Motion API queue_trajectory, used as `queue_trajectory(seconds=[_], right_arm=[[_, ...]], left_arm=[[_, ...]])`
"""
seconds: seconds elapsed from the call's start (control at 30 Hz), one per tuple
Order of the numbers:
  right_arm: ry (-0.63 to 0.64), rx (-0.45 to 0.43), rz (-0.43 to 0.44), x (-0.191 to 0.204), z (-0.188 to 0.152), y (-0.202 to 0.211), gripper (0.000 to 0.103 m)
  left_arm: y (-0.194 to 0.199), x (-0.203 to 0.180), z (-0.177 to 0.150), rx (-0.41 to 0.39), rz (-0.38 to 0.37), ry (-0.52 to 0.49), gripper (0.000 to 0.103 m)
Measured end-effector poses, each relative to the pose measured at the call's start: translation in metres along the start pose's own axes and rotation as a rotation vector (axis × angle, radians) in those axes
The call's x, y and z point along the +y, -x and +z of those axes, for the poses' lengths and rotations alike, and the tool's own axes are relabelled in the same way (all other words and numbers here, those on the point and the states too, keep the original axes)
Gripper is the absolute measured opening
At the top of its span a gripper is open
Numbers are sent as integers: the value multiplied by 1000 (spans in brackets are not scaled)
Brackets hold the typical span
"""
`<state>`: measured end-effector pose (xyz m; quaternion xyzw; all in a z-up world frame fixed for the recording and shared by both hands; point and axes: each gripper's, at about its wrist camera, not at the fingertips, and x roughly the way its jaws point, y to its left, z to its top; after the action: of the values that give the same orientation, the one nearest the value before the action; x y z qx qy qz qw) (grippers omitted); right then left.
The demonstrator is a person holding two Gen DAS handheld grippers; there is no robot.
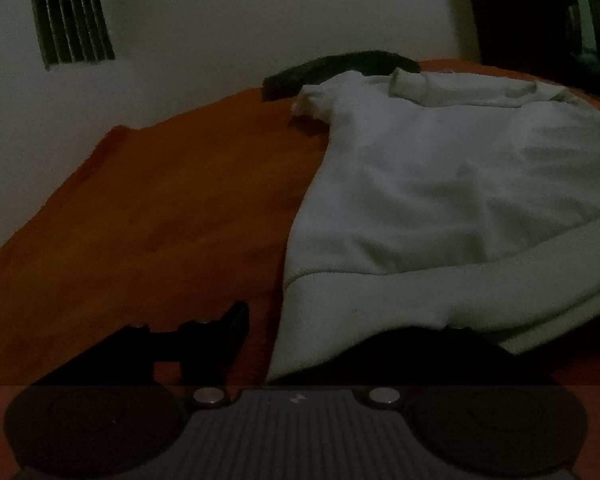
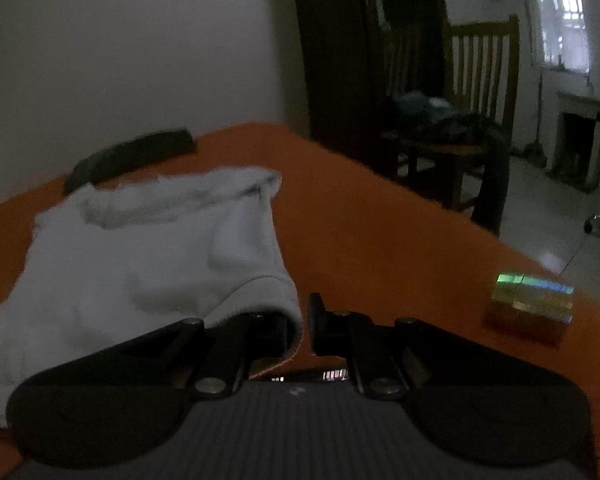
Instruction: Fold clothes
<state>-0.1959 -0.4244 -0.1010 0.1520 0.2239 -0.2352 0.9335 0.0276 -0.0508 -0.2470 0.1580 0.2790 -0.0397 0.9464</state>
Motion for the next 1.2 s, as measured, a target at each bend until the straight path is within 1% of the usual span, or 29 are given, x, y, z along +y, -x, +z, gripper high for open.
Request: queue_trajectory(seconds=[0.03,0.07,0.1,0.23,0.3,0.4,0.47,0.53,0.63,0.7,0.77,0.8,0.83,0.9,0.93,0.97,1.0,1.03,1.07,1.13,1.2], right_arm=[[-4,-8,6,2,2,3,10],[6,-16,9,4,3,4,10],[24,-20,15,6,4,5,10],[105,-31,65,9,11,3,10],[128,-57,83,11,14,8,10],[148,-100,85,20,10,16,10],[141,-104,112,30,1,27,10],[128,-95,156,40,-9,39,10],[136,-62,244,55,-29,66,10],[116,-13,280,52,-43,79,10],[92,60,271,39,-60,82,10],[80,103,257,29,-70,80,10],[70,137,247,21,-77,77,10],[51,226,250,5,-87,70,11],[44,249,249,0,-89,71,15],[32,261,244,-5,-87,74,27],[12,260,234,-10,-83,81,37],[-2,244,226,-13,-77,89,42],[4,219,231,-14,-69,97,48],[31,171,248,-13,-51,110,53],[85,141,285,-5,-29,117,61]], left_arm=[[0,1,-1,-1,-17,18,21],[0,3,-1,-2,-36,38,2],[3,5,-2,-19,-34,54,2],[31,17,5,-125,21,65,2],[51,31,15,-176,52,57,2],[72,59,29,-236,101,56,2],[76,74,35,-241,158,46,2],[82,96,41,-222,187,118,2],[108,119,41,-223,207,156,2],[118,119,25,-180,169,137,2],[120,106,-3,-112,93,62,2],[120,97,-18,-77,42,29,2],[121,91,-27,-54,10,15,3],[128,87,-34,-11,-7,61,4],[135,90,-32,-6,-8,125,4],[144,95,-27,-12,-13,181,9],[151,100,-19,-19,-17,216,11],[158,105,-12,-26,-20,249,17],[165,109,-4,-42,-17,259,24],[169,116,14,-64,-14,252,29],[168,124,39,-55,-15,246,38]])
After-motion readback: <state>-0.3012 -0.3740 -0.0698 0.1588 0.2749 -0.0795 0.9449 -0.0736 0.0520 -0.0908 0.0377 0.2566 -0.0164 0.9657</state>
